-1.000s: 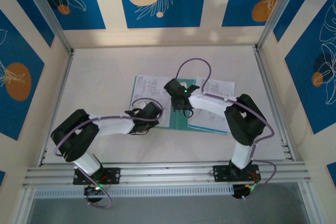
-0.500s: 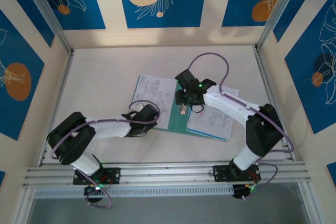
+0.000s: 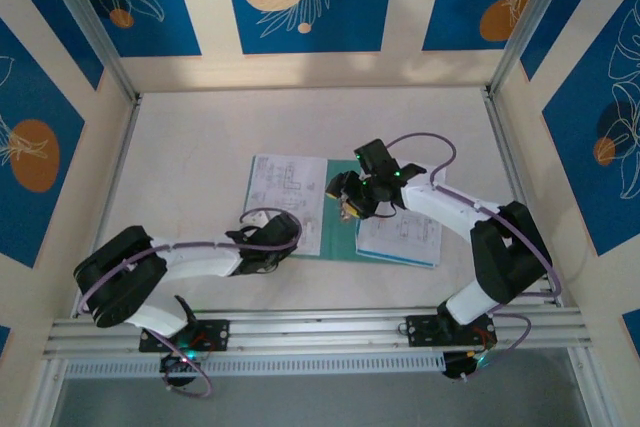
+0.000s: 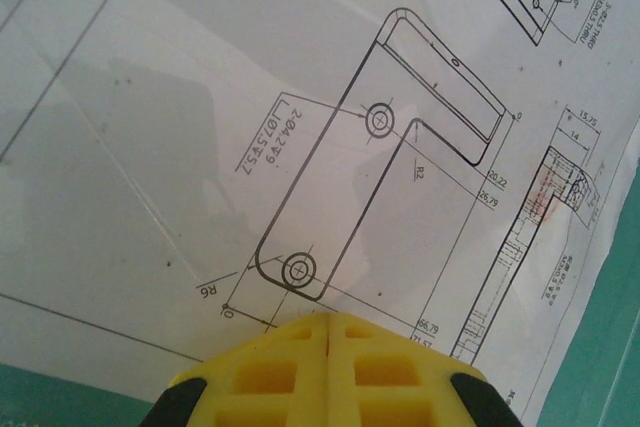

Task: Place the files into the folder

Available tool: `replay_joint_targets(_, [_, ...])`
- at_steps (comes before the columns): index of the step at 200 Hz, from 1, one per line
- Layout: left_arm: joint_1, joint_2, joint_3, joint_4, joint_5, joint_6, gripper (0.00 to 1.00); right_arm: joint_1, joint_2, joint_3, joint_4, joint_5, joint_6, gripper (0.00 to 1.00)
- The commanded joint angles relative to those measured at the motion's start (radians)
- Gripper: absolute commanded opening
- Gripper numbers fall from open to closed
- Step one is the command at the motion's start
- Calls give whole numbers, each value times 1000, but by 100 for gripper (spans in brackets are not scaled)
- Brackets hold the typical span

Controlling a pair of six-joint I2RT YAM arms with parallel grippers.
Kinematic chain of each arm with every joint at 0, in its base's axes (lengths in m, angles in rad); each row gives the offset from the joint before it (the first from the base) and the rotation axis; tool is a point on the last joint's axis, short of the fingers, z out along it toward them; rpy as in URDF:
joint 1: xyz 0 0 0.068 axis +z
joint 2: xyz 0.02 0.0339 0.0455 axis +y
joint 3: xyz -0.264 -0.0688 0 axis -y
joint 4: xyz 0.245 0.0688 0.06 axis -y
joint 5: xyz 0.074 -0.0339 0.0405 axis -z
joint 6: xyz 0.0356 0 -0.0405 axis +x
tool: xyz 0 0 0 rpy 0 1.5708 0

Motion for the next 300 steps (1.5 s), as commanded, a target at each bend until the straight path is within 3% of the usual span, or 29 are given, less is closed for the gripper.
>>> replay_joint_targets(1, [-28,7,-47,-178,10,-81,0,18,41,-2,61,-77,175,65])
replay_joint_targets(84, [-74,-10,-61,-174,-16,-122,0,40,6,-146,147,-28,395,67])
replay_joint_targets(134, [-85,-11,-65,-173,-22,-130,0,18,82,-122,279,-88,439,65])
replay_joint_targets(191, [-102,-13,-70,-171,-32,-144,0,-36,135,-38,287,-106,462,58])
replay_joint_targets(300, [-111,-28,-72,-183,-38,-143,0,-113,320,265,62,-110,398,53])
